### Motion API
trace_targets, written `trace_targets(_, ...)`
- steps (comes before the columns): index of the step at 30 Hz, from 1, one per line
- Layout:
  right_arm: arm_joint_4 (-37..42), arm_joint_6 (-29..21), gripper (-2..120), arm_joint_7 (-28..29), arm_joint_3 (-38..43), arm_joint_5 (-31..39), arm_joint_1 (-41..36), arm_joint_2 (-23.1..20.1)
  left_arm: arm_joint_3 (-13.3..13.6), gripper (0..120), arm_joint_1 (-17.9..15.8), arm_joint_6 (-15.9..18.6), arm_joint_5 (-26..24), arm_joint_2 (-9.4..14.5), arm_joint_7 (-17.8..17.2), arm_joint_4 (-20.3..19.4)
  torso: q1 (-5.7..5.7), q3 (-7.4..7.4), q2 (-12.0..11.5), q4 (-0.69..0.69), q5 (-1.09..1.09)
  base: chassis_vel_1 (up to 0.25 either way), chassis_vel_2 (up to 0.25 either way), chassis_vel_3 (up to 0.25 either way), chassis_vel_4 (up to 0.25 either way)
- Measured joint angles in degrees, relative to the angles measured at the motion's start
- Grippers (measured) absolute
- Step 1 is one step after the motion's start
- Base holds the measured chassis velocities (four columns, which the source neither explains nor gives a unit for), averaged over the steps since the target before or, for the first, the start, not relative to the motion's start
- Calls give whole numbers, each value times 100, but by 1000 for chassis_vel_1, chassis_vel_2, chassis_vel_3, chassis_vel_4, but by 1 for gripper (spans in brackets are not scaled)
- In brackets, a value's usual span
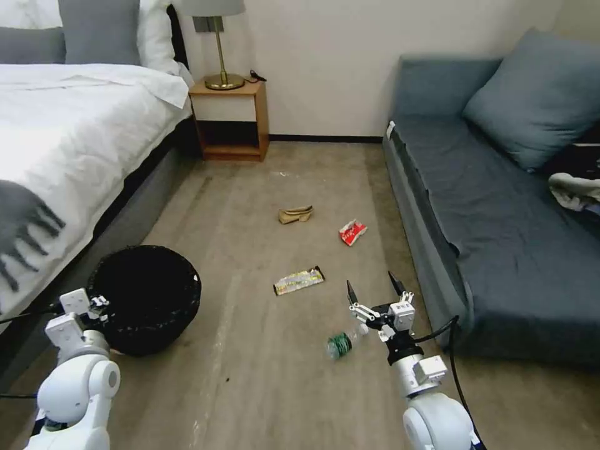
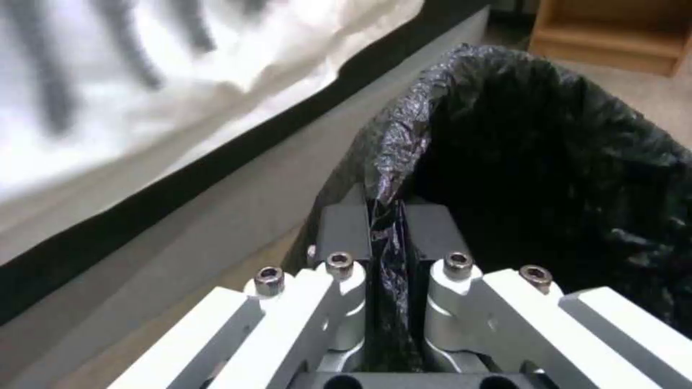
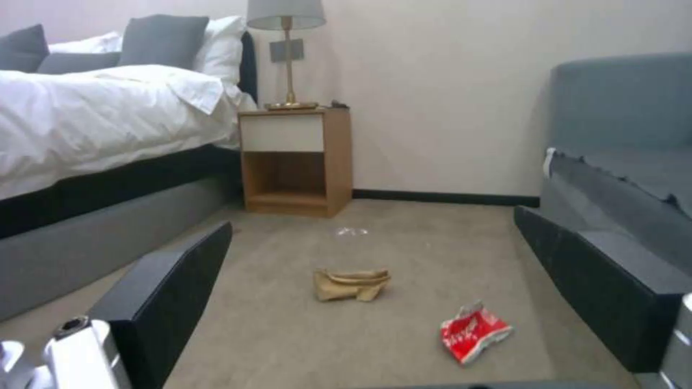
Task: Pick up the trash bin, then pick up the garbage on the floor and place it into the trash bin.
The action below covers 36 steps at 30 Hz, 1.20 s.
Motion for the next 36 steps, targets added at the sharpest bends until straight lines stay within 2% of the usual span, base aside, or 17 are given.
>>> trace_targets(9,-29,77,100,-23,-75,20,-4,-63,-17,7,44,-17,-1,-13,6,-59,0,1,0,1,0,-196,199,191,-209)
trace_targets(14,-44,-105,100,248,-368,77,12,-247,-16,7,41,-25,-1,-10,15,-66,0,1,0,-1,2,-130,93,116,-88)
trace_targets(15,-25,-298,100,438,-504,84,12,-347,-17,7,35,-26,0,-1,15,-65,0,0,0,0,2,2,37,65,4)
trace_targets(16,48,-712,100,770,-728,175,8,-518,-17,7,30,-27,0,12,15,-49,0,0,0,0,2,0,0,0,0)
trace_targets(17,48,-712,100,770,-728,175,8,-518,-17,7,30,-27,0,12,15,-49,0,0,0,0,2,0,0,0,0)
trace_targets(19,186,-1393,100,1221,-970,420,5,-725,-17,7,23,-28,0,31,15,-21,0,-1,0,1,2,0,0,0,0)
trace_targets(20,186,-1393,100,1221,-970,420,5,-725,-17,7,23,-28,0,31,15,-21,0,-1,0,1,2,0,0,0,0)
trace_targets(21,341,-2149,100,1635,-1185,832,16,-926,-17,7,13,-32,0,46,14,6,-1,-1,0,1,1,0,0,0,0)
trace_targets(23,513,-3052,100,2248,-1547,1600,80,-1191,-19,7,-1,-42,-2,58,14,15,-1,0,0,1,0,0,0,0,0)
trace_targets(24,544,-3586,100,2637,-1769,2208,188,-1324,-20,7,-3,-67,-4,60,15,27,-1,0,0,0,2,0,0,0,0)
trace_targets(25,544,-3586,100,2637,-1769,2208,188,-1324,-20,7,-3,-67,-4,60,15,27,-1,0,0,0,2,0,0,0,0)
trace_targets(28,188,-4367,100,3223,-2038,3244,550,-1254,-21,7,-18,-96,-11,47,14,66,-1,0,0,0,2,0,0,0,0)
trace_targets(36,-633,-4901,100,4066,-1886,4270,949,-700,-40,7,-47,-116,-26,59,14,67,-1,0,0,1,0,0,0,0,0)
